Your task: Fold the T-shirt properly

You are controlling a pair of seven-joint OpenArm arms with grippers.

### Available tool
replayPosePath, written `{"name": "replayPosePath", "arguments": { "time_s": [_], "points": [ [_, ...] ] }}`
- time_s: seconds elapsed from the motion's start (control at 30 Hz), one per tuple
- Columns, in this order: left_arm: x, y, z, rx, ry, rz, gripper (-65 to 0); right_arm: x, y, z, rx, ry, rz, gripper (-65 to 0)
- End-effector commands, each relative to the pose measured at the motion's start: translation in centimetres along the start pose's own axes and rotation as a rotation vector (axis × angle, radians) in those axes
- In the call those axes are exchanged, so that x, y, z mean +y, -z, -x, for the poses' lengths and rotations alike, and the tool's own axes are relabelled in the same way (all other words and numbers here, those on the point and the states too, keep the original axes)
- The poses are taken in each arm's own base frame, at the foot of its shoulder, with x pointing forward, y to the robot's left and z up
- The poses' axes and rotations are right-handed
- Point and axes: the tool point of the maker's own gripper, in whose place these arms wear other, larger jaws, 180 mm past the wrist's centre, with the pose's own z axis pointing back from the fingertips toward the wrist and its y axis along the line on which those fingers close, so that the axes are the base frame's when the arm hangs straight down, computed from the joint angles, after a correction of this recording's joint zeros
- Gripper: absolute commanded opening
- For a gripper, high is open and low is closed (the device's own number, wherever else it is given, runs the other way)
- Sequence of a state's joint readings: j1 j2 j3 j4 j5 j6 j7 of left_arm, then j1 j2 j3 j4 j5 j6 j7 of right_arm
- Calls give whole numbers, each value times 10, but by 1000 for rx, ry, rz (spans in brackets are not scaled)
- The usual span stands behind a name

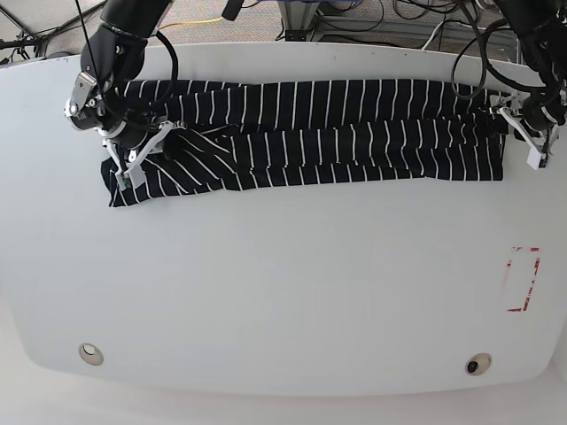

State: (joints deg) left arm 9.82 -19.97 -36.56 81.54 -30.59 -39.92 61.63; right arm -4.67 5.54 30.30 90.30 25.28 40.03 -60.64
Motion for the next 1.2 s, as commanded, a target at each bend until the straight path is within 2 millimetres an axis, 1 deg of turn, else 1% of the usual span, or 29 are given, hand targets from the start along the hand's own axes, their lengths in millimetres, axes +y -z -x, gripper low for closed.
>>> {"name": "replayPosePath", "arguments": {
  "time_s": [0.0, 0.07, 0.23, 0.27, 0.3, 0.33, 0.37, 0.4, 0.5, 0.57, 0.67, 0.8, 0.87, 0.97, 1.03, 1.1, 1.13, 1.17],
  "points": [
    [1, 1, -1, 1, -3, 13, -144, -5, -4, -8, -11, -16, 17, -528],
    [-1, 6, 6, 12, -28, 36, -144, -3, -4, -9, -13, -20, 13, -528],
    [-8, 8, 6, -13, -70, 86, -146, -3, -4, -9, -13, -20, 13, -528],
    [-9, 8, 6, -13, -70, 87, -153, -3, -3, -9, -12, -19, 13, -528],
    [-9, 8, 5, -14, -70, 87, -174, -3, -3, -9, -12, -19, 13, -528],
    [-9, 8, 4, -17, -69, 88, -212, -3, -3, -9, -12, -19, 13, -528],
    [-8, 8, 4, -17, -69, 87, -267, -3, -3, -9, -12, -19, 13, -528],
    [-8, 8, 5, -14, -68, 84, -331, -3, -3, -9, -13, -19, 12, -528],
    [-8, 9, 4, -15, -67, 82, -549, -3, -3, -9, -13, -18, 10, -528],
    [-8, 9, 4, -16, -68, 81, -644, -3, -3, -8, -13, -16, 11, -528],
    [-8, 7, 0, -27, -61, 79, -636, -3, -3, -9, -14, -17, 10, -528],
    [-14, -10, -19, -68, 33, 50, -639, -3, -3, -12, -21, -19, 11, -528],
    [-22, -19, -24, -73, 87, 35, -639, -4, -3, -12, -21, -16, 13, -528],
    [-45, -33, -45, -123, 172, 22, -639, -4, -4, -14, -23, -19, 16, -528],
    [-57, -43, -54, -140, 225, 8, -639, -4, -4, -13, -23, -18, 13, -528],
    [-83, -46, -54, -121, 290, 26, -637, -4, -4, -12, -21, -18, 14, -528],
    [-94, -44, -54, -115, 314, 44, -637, -4, -3, -12, -20, -18, 15, -528],
    [-110, -41, -54, -105, 344, 73, -637, -4, -3, -13, -21, -17, 15, -528]
  ]
}}
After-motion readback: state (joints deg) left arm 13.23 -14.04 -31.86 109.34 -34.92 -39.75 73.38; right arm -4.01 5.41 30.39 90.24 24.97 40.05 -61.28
